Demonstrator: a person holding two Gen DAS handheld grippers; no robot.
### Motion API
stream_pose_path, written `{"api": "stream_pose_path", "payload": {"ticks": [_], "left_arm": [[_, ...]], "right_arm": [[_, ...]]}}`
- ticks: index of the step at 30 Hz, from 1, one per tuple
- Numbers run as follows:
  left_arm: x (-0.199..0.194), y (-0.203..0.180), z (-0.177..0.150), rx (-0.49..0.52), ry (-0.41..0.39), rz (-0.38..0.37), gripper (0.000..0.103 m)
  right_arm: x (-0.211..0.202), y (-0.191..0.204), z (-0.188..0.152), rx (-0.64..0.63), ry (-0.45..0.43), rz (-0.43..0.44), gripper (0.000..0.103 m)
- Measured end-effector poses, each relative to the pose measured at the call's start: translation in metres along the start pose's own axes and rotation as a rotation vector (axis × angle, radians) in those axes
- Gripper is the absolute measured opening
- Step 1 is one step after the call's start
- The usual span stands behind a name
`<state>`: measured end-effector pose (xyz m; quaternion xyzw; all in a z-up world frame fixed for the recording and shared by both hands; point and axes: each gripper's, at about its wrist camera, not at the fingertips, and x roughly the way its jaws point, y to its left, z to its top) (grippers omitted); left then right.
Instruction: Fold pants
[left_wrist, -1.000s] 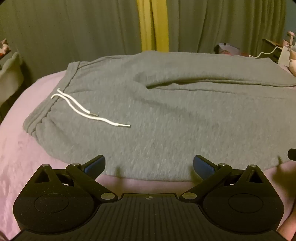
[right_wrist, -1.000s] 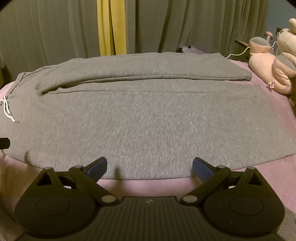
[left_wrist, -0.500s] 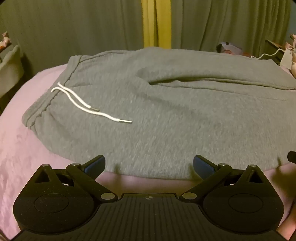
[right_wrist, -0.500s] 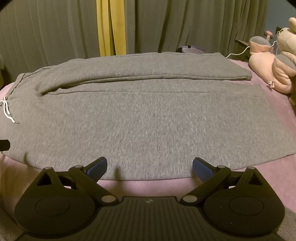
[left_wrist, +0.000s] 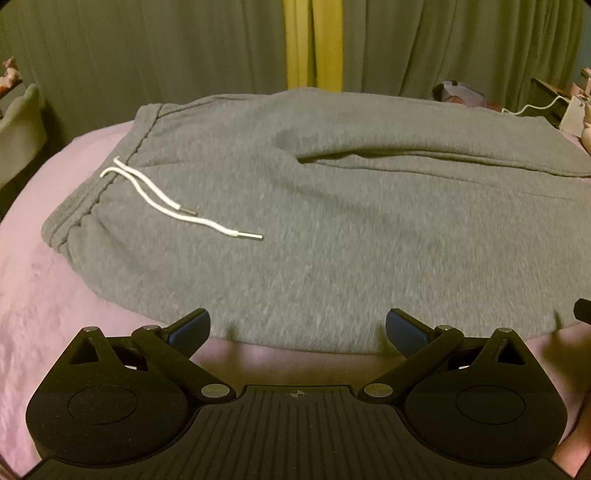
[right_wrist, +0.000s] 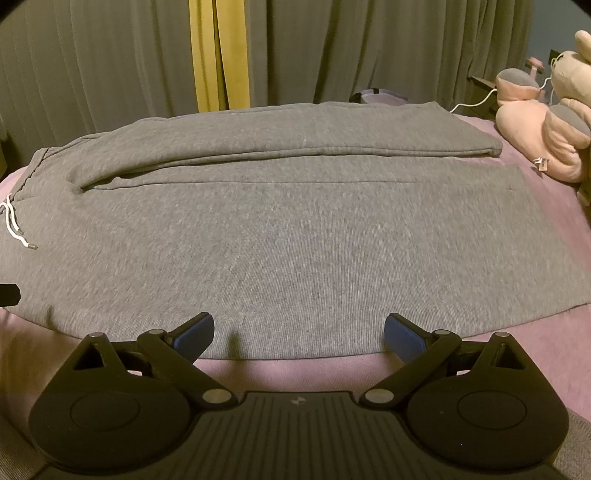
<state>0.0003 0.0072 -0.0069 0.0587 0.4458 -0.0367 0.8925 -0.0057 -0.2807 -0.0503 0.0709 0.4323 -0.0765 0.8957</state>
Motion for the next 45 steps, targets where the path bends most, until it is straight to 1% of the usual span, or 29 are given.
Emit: {"api": "stream_pose_path", "payload": {"ticks": [31, 45], "left_arm": [[0.0001, 0.0021, 0.0005, -0.008, 0.017, -0.005, 0.103], [0.0034, 0.0050, 0.0049, -0.032, 0.049, -0.008, 0.103]], "right_arm": [[0.0008, -0.0001, 0.0018, 0.005, 0.004, 0.002, 0.099], [0.0070, 0.0028, 0.0043, -0.016, 0.024, 0.017, 0.099]]}}
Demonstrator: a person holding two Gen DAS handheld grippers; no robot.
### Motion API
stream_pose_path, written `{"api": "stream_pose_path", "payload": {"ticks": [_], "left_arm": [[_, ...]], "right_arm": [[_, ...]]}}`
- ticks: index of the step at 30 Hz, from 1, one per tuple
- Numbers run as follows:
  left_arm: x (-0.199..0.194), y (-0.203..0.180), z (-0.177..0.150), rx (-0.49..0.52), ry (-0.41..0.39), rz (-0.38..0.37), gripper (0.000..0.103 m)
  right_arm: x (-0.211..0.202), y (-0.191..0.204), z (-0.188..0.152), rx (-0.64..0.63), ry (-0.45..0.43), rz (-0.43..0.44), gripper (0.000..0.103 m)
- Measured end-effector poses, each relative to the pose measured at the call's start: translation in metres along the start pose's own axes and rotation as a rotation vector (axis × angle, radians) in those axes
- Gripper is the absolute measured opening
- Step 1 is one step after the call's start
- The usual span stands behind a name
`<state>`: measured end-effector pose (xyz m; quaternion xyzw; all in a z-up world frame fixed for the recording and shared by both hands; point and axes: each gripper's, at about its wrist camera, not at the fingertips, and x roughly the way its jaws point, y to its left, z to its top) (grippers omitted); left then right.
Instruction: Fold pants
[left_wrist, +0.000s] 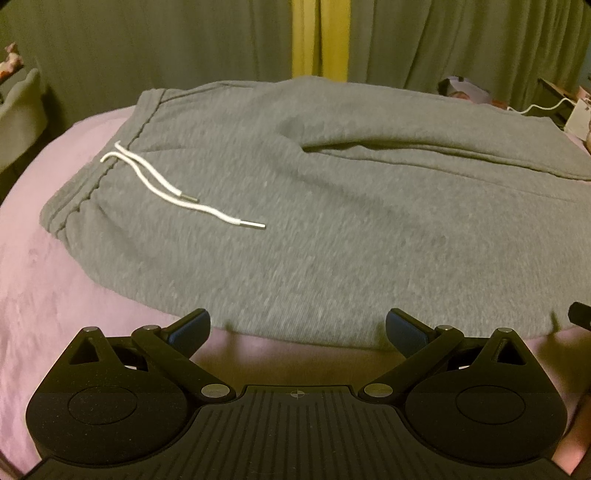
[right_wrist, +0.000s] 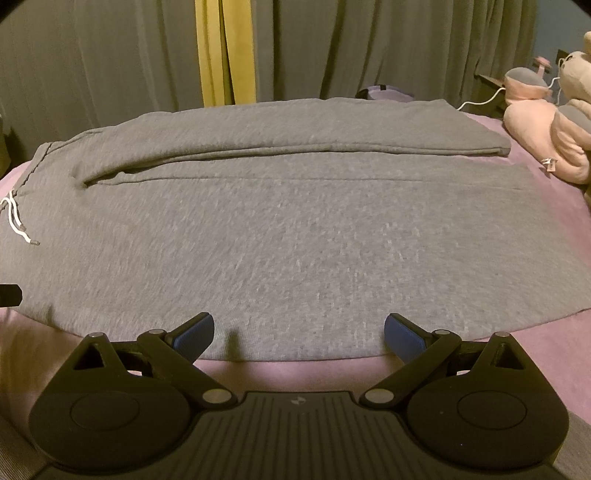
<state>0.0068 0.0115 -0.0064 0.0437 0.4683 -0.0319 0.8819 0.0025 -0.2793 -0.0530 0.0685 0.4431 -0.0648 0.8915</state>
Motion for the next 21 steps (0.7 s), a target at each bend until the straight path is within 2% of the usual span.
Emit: {"api": "stream_pose_path", "payload": {"ticks": [21], "left_arm": [[0.0034, -0.0044, 0.0035, 0.014, 0.022, 0.019, 0.103]], "right_arm": [[0.0077, -0.0006, 0.0018, 0.005, 0.022, 0.030, 0.099]]}}
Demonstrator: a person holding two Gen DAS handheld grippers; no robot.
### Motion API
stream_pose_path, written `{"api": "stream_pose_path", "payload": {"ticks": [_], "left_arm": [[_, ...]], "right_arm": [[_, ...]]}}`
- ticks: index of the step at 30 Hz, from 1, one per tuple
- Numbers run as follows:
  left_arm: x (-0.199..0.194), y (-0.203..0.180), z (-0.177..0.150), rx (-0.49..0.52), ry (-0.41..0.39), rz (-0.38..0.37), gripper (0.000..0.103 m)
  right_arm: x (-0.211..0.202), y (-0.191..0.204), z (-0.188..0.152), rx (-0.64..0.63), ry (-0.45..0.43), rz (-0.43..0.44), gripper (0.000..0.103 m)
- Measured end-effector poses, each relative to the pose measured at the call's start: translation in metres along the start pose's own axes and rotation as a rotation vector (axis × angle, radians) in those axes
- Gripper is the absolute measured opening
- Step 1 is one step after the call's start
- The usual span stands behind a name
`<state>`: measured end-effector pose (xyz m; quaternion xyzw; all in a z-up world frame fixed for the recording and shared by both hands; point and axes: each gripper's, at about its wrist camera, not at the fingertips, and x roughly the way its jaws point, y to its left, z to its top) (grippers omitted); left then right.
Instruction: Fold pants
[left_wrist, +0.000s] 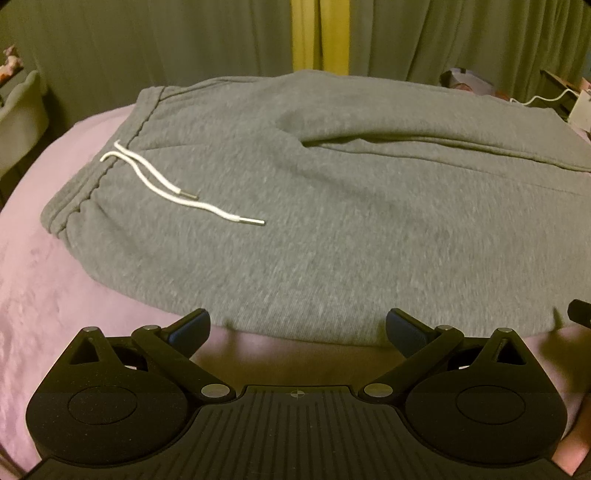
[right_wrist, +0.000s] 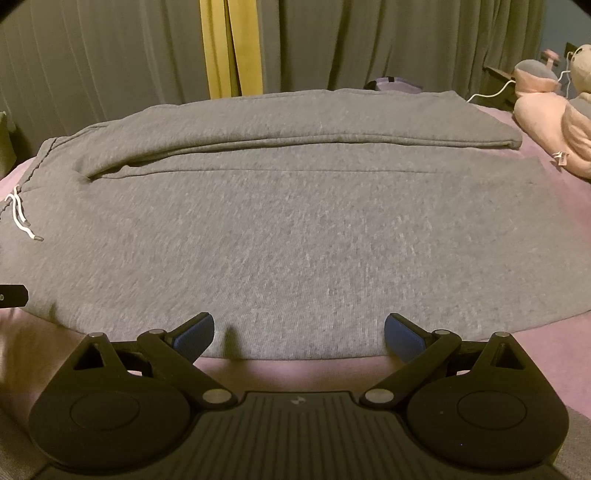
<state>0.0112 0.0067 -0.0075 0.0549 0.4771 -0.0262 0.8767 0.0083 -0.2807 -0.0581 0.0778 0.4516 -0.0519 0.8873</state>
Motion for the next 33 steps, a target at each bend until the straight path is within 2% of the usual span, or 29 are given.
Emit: {"api": "stream_pose_path", "payload": {"ticks": [18, 33], "left_arm": [[-0.0018, -0.0028, 0.0004, 0.004, 0.006, 0.006, 0.103], [-0.0011, 0.0002, -0.0006, -0.011, 0.006, 0.002, 0.103]], "right_arm": [[0.0015, -0.0041, -0.0023, 0.017, 0.016, 0.018, 0.099], [-0.0013, 0.0011, -0.0021, -0.002, 0.007, 0.000, 0.099]]}}
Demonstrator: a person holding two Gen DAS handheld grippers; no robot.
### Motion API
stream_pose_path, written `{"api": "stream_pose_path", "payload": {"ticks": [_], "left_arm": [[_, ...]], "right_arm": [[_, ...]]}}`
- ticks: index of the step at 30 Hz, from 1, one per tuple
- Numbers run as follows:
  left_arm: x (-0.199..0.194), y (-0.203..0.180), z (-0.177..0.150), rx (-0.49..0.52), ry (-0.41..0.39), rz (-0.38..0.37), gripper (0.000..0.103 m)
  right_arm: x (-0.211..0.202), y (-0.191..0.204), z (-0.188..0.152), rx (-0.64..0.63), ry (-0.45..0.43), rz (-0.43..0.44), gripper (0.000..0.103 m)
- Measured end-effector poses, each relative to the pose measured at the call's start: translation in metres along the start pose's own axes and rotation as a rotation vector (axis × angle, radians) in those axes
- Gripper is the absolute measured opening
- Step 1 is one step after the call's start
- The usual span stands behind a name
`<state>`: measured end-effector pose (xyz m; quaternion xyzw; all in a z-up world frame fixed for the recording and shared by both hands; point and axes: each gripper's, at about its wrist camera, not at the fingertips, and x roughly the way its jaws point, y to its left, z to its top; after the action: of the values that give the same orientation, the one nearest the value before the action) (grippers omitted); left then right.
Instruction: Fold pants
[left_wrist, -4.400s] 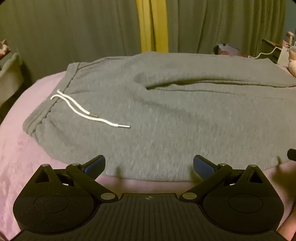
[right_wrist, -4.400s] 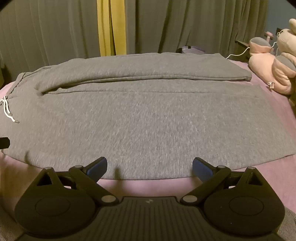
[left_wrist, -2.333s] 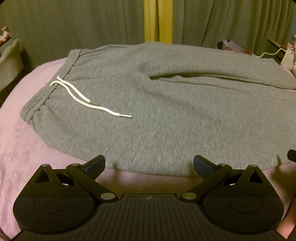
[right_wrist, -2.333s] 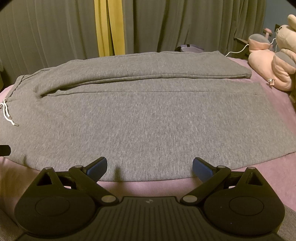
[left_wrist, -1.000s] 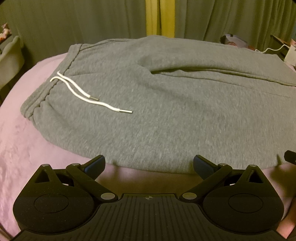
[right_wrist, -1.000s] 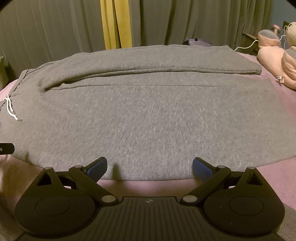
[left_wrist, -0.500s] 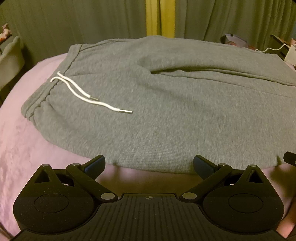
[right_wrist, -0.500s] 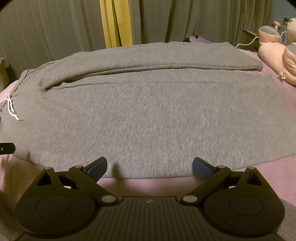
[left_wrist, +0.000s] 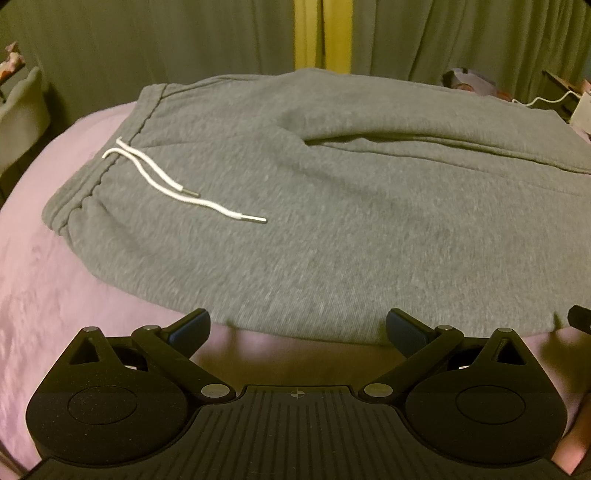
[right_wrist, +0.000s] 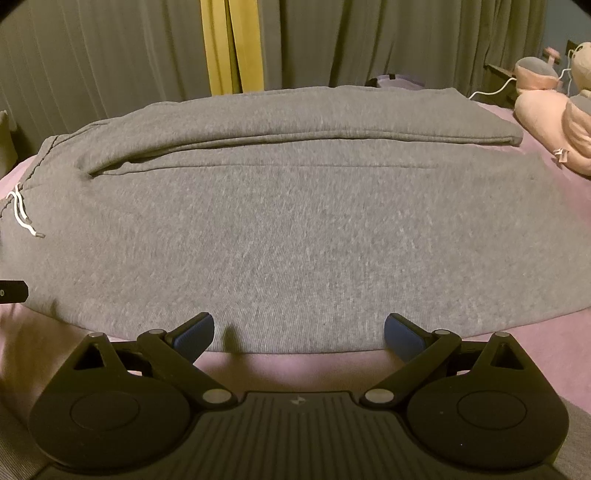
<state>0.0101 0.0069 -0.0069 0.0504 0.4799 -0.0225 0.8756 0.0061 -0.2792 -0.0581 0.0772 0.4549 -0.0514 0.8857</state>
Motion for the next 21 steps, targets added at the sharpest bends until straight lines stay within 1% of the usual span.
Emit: {"api": "stream_pose_path", "payload": {"ticks": [21], "left_arm": [[0.0017, -0.0007, 0.0006, 0.000, 0.010, -0.006, 0.103]], "right_arm": [[0.0014, 0.0017, -0.0010, -0.002, 0.004, -0.001, 0.099]]}}
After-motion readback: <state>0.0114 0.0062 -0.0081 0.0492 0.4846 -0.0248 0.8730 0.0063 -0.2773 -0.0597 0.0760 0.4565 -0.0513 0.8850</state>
